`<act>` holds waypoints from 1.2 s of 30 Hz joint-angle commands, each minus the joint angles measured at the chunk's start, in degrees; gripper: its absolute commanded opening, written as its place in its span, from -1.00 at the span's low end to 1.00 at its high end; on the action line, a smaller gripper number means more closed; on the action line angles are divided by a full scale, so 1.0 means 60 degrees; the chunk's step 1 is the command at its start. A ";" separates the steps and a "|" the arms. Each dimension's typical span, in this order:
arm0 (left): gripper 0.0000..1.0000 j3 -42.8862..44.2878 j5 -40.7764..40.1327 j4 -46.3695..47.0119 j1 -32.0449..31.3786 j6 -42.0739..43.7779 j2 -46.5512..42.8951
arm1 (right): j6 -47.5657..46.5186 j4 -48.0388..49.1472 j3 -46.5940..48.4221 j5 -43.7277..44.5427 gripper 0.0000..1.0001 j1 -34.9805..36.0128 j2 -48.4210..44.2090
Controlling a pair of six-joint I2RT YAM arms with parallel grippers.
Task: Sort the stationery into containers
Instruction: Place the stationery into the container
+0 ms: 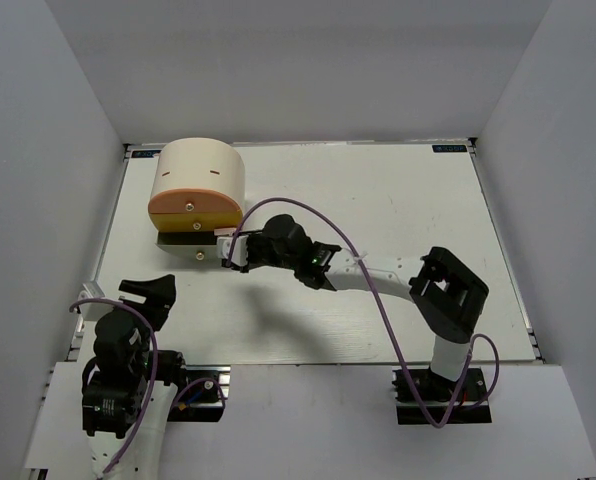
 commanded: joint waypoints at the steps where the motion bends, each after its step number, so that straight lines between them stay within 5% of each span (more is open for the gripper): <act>1: 0.62 -0.0050 0.0013 -0.0021 -0.0005 -0.0012 -0.0070 | 0.0746 -0.0885 0.0321 -0.1131 -0.20 -0.0163 -0.0207; 5: 0.62 -0.0050 0.0013 -0.0021 -0.0005 -0.0012 -0.0158 | 0.0836 -0.1850 0.0849 -0.2025 -0.66 -0.0354 -0.0047; 10: 0.62 -0.0050 0.0013 -0.0109 -0.0005 -0.0012 -0.0158 | 0.0778 -0.2117 0.1231 -0.2101 -1.00 -0.0456 0.0247; 19: 0.62 -0.0050 0.0013 -0.0109 -0.0005 -0.0012 -0.0246 | 0.0719 -0.2703 0.2095 -0.2100 -0.99 -0.0442 0.1023; 28: 0.62 -0.0050 0.0013 -0.0109 -0.0005 -0.0012 -0.0246 | 0.0602 -0.3172 0.2433 -0.2028 -0.49 -0.0413 0.1477; 36: 0.62 -0.0050 0.0013 -0.0109 -0.0005 -0.0012 -0.0246 | 0.0587 -0.2908 0.2301 -0.1618 -0.35 -0.0456 0.1566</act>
